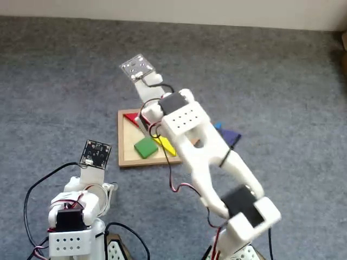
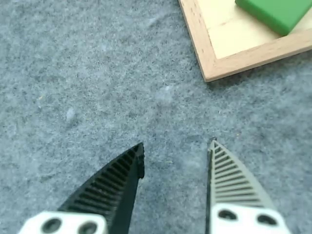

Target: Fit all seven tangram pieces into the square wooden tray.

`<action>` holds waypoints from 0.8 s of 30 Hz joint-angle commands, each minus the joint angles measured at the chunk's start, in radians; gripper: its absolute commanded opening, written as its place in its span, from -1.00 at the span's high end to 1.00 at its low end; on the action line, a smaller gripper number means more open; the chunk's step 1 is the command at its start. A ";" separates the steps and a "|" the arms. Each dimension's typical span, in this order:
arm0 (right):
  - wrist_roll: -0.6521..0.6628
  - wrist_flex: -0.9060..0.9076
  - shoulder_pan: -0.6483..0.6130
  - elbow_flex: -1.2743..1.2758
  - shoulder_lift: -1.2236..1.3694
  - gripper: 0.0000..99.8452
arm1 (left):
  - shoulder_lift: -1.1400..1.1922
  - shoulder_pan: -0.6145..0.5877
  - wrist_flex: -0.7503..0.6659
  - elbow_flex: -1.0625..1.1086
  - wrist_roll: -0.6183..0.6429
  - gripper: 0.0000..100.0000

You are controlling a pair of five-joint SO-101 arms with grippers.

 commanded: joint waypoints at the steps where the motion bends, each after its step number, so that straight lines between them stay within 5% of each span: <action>1: 0.012 0.044 0.093 -0.061 -0.159 0.86 | -0.042 -0.005 0.006 0.019 0.006 0.57; 8: 0.006 -0.002 0.222 0.054 -0.108 0.88 | -0.042 -0.005 0.006 0.019 0.006 0.57; 13: -0.064 -0.010 0.232 0.099 0.045 0.71 | -0.042 -0.005 0.006 0.019 0.006 0.57; 24: -0.100 -0.045 0.249 -0.018 0.308 0.71 | -0.042 -0.005 0.006 0.019 0.006 0.57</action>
